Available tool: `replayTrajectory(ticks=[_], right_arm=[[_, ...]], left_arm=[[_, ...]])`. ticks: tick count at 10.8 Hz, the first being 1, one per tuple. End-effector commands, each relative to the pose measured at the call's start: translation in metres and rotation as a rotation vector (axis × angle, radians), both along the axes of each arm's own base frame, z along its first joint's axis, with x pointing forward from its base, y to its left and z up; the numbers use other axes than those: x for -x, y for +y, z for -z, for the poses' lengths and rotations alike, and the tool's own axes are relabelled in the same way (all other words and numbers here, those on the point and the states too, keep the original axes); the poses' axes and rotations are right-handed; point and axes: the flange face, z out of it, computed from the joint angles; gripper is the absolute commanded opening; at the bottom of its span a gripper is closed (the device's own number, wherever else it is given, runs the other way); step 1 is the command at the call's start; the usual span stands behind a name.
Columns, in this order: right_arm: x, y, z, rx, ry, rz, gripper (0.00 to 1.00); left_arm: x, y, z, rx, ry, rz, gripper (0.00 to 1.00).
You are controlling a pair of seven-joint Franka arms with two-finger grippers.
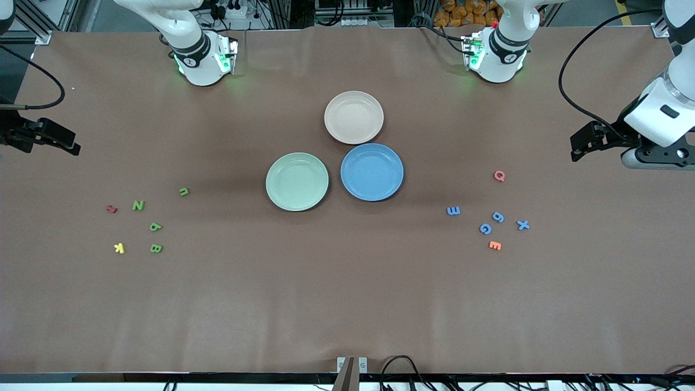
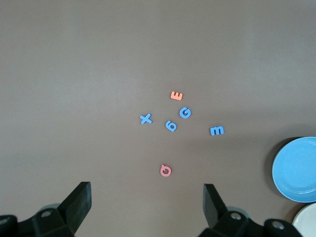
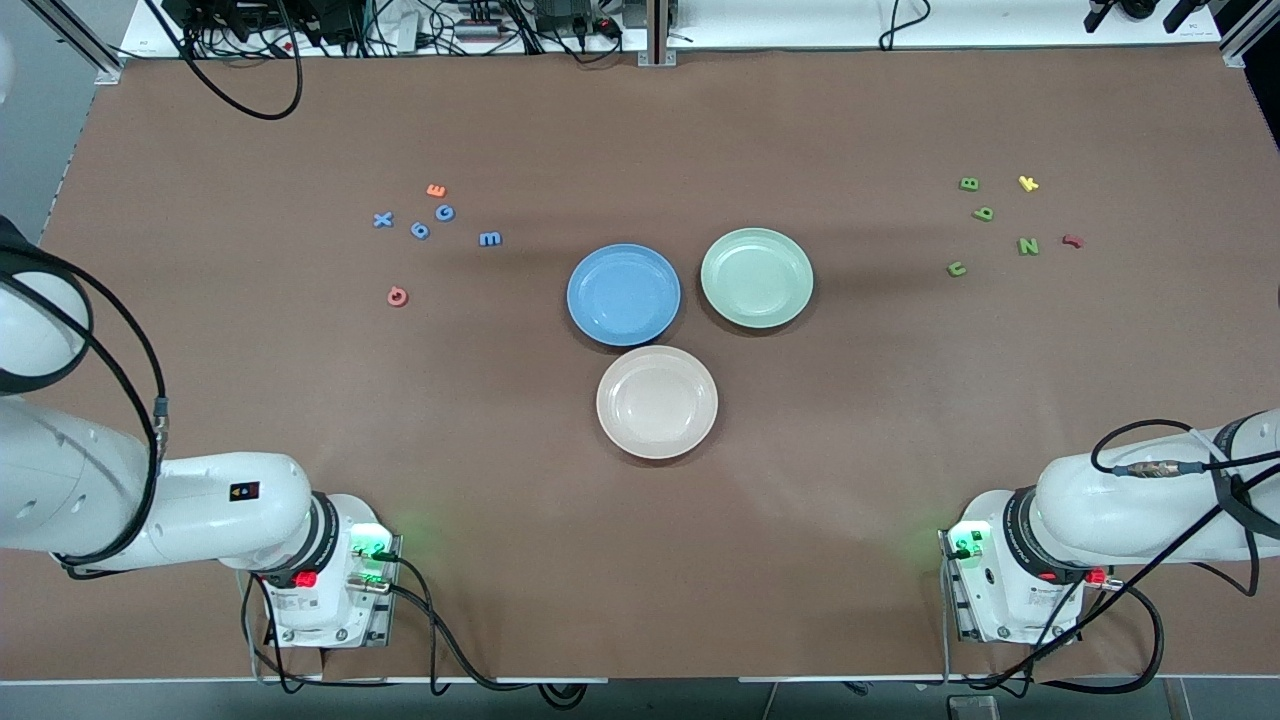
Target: Sort letters by color into matching plates
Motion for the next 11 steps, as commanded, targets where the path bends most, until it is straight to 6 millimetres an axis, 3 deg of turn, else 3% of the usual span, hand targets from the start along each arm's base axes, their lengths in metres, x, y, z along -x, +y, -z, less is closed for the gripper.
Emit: replayTrajectory(ticks=[1,9,11], right_arm=[[-0.0005,-0.0004,-0.0040,0.017,0.001,0.000,1.00],[-0.0010,0.0006,-0.0036,0.016,-0.003,-0.005,1.00],[-0.0015,-0.0003,-0.0022,0.016,-0.001,-0.003,1.00]], left_arm=[[-0.0014,-0.0008,-0.0053,0.015,-0.013,-0.019,1.00],[-0.0015,0.0020,-0.0044,0.014,-0.010,-0.026,1.00],[-0.0050,0.0039,0.0034,-0.047,-0.004,-0.017,1.00]])
